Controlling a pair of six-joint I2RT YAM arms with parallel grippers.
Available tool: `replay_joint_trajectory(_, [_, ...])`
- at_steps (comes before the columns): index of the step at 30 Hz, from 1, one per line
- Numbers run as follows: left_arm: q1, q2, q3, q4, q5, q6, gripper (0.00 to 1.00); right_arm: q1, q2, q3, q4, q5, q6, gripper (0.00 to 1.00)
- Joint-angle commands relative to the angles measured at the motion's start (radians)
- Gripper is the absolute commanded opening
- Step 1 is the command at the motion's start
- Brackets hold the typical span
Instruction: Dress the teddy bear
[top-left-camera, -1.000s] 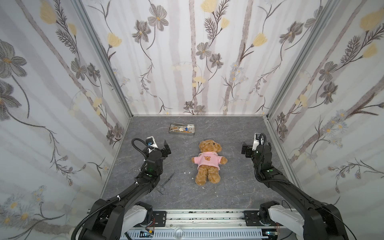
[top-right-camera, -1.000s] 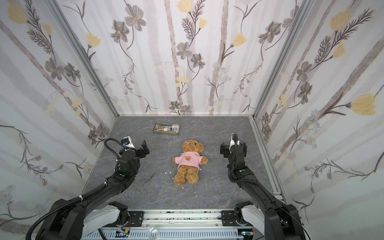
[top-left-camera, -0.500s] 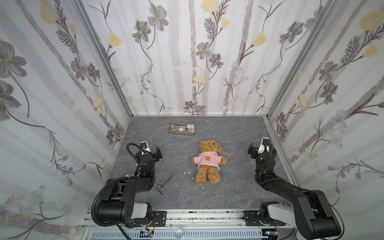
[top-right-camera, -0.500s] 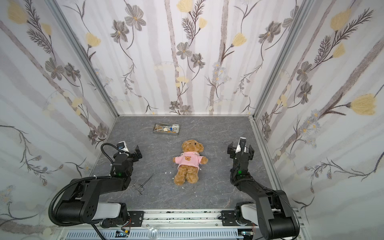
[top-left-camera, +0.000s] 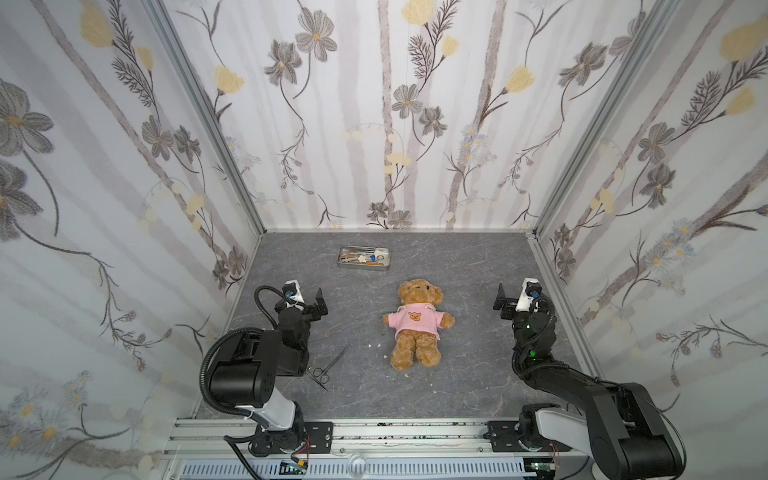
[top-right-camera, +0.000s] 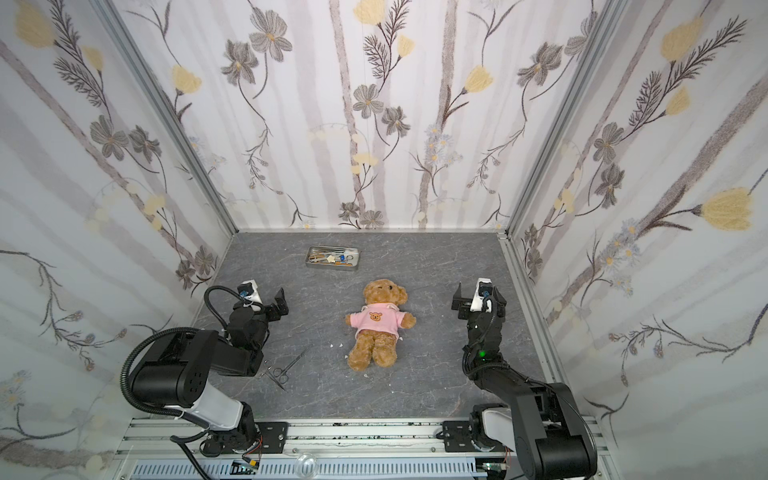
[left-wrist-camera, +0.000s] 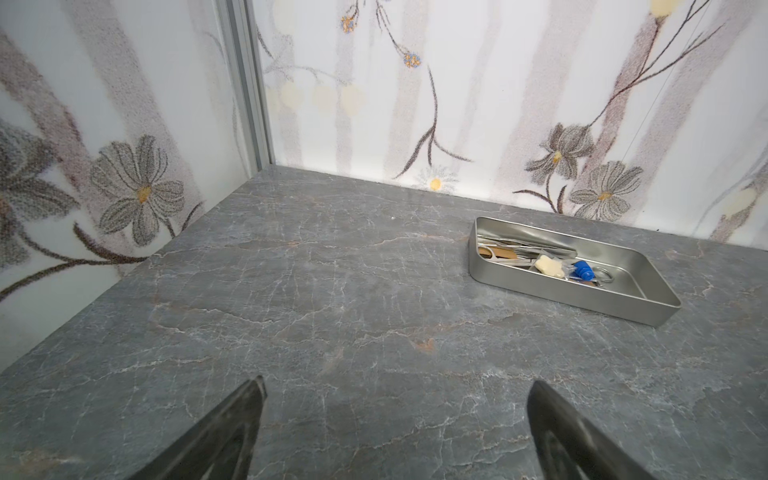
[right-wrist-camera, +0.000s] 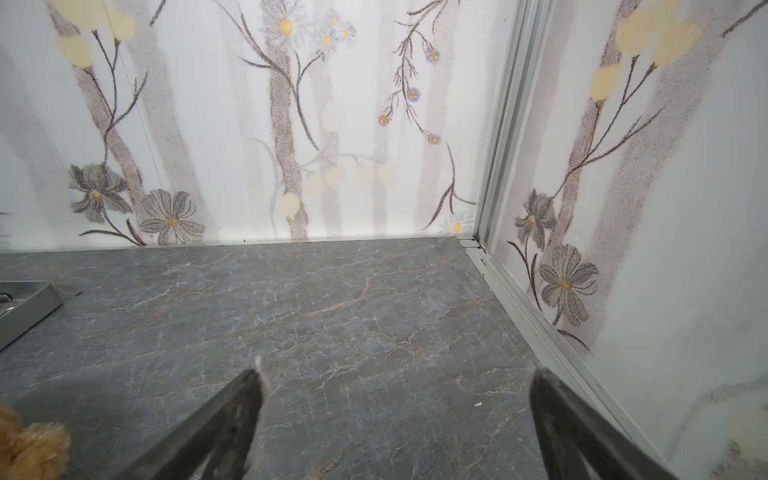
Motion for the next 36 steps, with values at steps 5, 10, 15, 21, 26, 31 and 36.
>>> replay_joint_trajectory(5, [0.001,0.002,0.0,0.063,0.011,0.002,1.0,-0.006,0.098,-0.036,0.264,-0.024,0.01,1.0])
replay_joint_trajectory(10, [0.001,0.003,0.0,0.062,0.009,0.003,1.0,-0.046,0.115,0.034,0.157,0.004,0.074,1.0])
replay_joint_trajectory(15, [0.001,0.003,0.0,0.063,0.011,0.003,1.0,-0.045,0.119,0.028,0.173,0.005,0.074,1.0])
replay_joint_trajectory(21, [0.001,0.003,0.0,0.062,0.009,0.003,1.0,-0.046,0.119,0.028,0.173,0.005,0.074,1.0])
replay_joint_trajectory(26, [0.001,0.003,0.0,0.062,0.009,0.002,1.0,-0.045,0.119,0.028,0.173,0.004,0.074,1.0])
replay_joint_trajectory(31, [0.002,0.002,0.0,0.063,0.009,0.004,1.0,-0.045,0.119,0.028,0.173,0.005,0.073,1.0])
replay_joint_trajectory(36, [0.001,0.002,0.0,0.063,0.009,0.004,1.0,-0.045,0.119,0.028,0.174,0.005,0.073,1.0])
